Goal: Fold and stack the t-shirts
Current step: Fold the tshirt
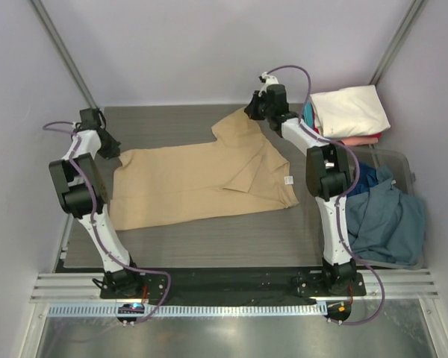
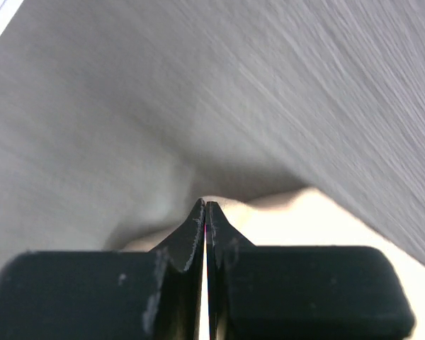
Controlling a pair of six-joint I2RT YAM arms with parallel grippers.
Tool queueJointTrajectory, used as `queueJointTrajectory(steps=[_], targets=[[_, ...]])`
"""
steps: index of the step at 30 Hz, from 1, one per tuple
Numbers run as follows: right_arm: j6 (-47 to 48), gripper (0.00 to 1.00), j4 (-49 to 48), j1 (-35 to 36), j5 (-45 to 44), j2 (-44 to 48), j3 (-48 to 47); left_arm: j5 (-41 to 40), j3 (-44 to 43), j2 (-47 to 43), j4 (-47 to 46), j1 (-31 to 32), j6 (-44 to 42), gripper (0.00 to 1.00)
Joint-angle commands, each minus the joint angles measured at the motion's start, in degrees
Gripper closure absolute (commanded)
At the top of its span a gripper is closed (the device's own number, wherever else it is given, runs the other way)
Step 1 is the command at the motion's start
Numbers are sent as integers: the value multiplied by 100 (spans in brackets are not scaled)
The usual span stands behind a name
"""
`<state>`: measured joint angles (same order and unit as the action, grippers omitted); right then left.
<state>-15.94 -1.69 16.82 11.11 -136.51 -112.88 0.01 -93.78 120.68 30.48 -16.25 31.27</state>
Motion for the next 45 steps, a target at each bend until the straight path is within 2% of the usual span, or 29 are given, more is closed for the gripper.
queueJointTrajectory(steps=[1,9,13,22,29,39,45], targets=[[39,99,-252,14,163,948,580,-133,577,-931,-454,-27,213,100],[92,99,-525,14,330,2328,2269,-116,1940,-2048,-1131,-89,354,100],[135,99,-700,14,339,3164,3365,-89,2135,-2408,-1106,-106,284,100],[381,99,-640,23,41,5158,5177,-150,2574,-2848,-1035,-150,143,100],[417,99,-411,23,-346,6179,5987,-370,2926,-3244,-991,-221,-33,100],[137,99,-253,23,-1293,6874,6796,-871,3313,-3736,-789,-361,-129,100],[4,99,-209,23,-1524,7234,7086,-915,3436,-3886,-710,-352,-156,100]])
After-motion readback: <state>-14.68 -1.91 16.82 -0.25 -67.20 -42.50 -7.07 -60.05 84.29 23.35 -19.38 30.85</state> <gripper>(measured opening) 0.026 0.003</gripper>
